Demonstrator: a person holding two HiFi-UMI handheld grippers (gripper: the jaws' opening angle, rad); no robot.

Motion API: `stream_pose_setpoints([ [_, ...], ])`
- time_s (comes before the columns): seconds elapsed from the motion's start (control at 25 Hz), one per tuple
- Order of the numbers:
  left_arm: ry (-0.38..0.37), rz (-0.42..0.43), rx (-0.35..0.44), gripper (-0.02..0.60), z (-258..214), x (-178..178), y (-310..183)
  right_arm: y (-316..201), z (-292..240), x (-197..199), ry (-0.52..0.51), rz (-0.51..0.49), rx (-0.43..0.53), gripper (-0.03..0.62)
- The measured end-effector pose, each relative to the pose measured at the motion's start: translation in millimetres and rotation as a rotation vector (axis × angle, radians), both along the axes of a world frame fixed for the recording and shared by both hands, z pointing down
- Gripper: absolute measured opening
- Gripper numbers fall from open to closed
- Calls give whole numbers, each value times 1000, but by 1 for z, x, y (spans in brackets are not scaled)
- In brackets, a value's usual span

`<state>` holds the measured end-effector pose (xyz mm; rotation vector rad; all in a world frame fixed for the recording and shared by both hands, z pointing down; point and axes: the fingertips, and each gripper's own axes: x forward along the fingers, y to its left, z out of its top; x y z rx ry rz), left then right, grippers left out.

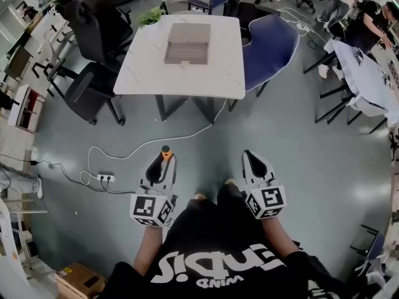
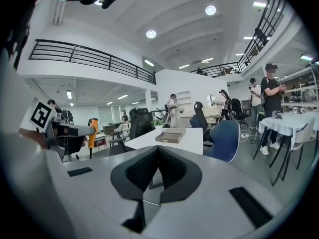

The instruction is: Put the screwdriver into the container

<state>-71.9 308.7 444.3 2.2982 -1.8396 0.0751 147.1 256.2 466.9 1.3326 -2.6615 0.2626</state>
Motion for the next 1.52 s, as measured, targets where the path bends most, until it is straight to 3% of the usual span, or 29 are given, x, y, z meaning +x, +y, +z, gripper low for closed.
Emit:
stream_pose_setpoints([
  [0.44, 25, -26, 7, 118, 7, -24, -46, -45, 15, -18, -4, -8, -23, 12],
  [1.04, 11, -83, 20, 118, -8, -64, -192, -210, 3, -72, -30, -90, -20, 12],
  [1.52, 36, -135, 48, 118, -31, -69, -309, -333, -18, -72, -39, -132, -7, 12],
])
